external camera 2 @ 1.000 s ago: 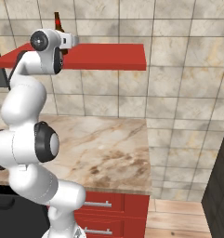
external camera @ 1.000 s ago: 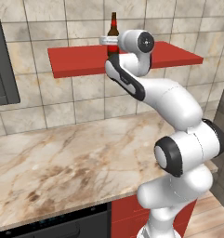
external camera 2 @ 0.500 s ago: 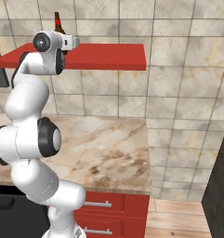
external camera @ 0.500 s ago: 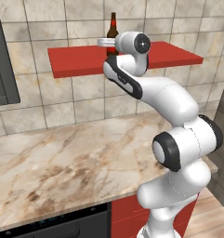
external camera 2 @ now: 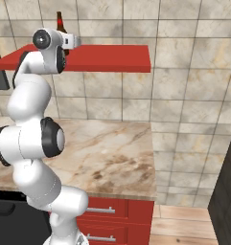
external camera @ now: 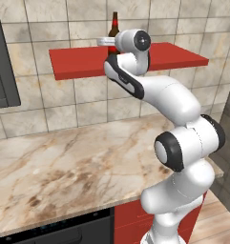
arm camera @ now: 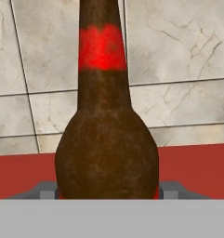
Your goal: Get the candle and the beer from the cabinet and move them to the dining counter.
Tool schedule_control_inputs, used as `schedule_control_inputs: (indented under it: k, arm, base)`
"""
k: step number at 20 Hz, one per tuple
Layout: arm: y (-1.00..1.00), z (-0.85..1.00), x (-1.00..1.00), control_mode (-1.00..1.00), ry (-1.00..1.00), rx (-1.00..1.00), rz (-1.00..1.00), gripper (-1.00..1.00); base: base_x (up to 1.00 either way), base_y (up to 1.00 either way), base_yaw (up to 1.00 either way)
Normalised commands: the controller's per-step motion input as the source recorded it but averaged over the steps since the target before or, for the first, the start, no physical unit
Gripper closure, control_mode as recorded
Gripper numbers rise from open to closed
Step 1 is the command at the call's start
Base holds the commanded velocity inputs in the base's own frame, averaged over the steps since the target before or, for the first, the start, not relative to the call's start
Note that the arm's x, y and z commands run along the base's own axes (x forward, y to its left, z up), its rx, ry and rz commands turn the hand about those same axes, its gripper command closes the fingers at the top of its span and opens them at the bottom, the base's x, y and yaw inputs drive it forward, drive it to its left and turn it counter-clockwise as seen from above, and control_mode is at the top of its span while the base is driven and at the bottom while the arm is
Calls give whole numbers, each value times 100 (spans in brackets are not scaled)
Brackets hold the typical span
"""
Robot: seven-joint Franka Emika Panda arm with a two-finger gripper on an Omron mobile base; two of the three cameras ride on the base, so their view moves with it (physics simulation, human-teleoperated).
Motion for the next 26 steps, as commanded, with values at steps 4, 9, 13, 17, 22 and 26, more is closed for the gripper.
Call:
schedule_control_inputs:
  k: [4,9,13,17,22,26]
  arm:
    - [1,0,0,-100,0,0,0,100]
    - [0,0,0,-100,0,0,0,100]
    - [0,0,0,-100,0,0,0,100]
    - [0,-3,-36,-100,-6,0,1,100]
    - [2,0,-61,-100,-10,0,13,100]
    - [14,0,-66,-100,-2,0,24,100]
  base:
    - [0,0,0]
    - [0,0,0]
    - [0,0,0]
    - [0,0,0]
    - [0,0,0]
    - [0,0,0]
